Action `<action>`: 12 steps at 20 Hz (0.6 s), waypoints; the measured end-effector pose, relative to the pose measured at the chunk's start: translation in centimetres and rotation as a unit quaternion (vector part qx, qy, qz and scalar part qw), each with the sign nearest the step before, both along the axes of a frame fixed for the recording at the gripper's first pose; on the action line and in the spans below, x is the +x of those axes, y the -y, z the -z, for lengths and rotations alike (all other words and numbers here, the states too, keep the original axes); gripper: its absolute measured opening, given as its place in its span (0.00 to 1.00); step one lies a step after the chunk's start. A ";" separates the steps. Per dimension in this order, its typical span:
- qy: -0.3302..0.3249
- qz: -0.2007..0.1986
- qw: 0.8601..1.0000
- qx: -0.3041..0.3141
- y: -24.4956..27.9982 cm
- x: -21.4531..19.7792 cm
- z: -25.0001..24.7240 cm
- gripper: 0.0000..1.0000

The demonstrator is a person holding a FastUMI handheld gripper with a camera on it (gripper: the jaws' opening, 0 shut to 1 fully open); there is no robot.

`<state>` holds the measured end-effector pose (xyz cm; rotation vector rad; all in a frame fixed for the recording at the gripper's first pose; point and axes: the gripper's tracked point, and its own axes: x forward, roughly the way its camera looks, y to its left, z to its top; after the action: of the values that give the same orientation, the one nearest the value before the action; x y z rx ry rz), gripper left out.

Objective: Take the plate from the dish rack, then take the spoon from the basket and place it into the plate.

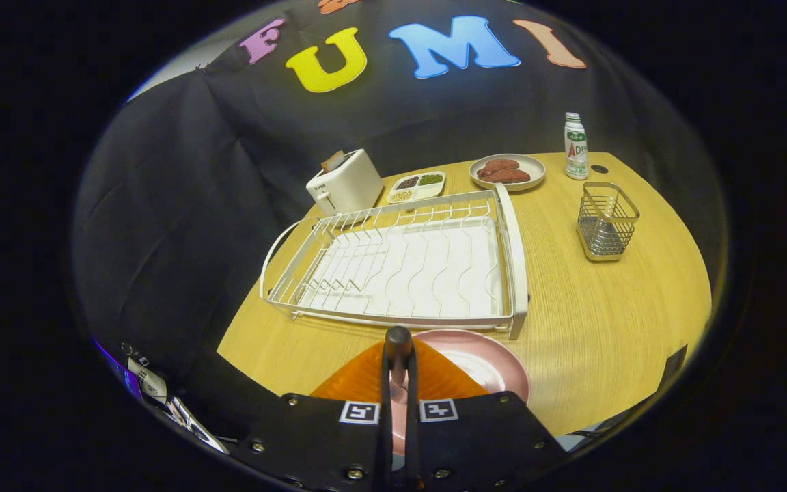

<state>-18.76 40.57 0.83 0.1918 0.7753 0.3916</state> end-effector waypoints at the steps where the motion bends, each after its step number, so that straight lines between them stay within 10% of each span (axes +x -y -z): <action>1: 0.000 -0.005 1.000 0.004 -0.2 -0.1 0.1 0.09; 12: 0.005 0.000 1.000 0.008 1.3 -0.3 -1.2 0.13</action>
<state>-19.10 39.31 2.03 0.2042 0.7631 0.3993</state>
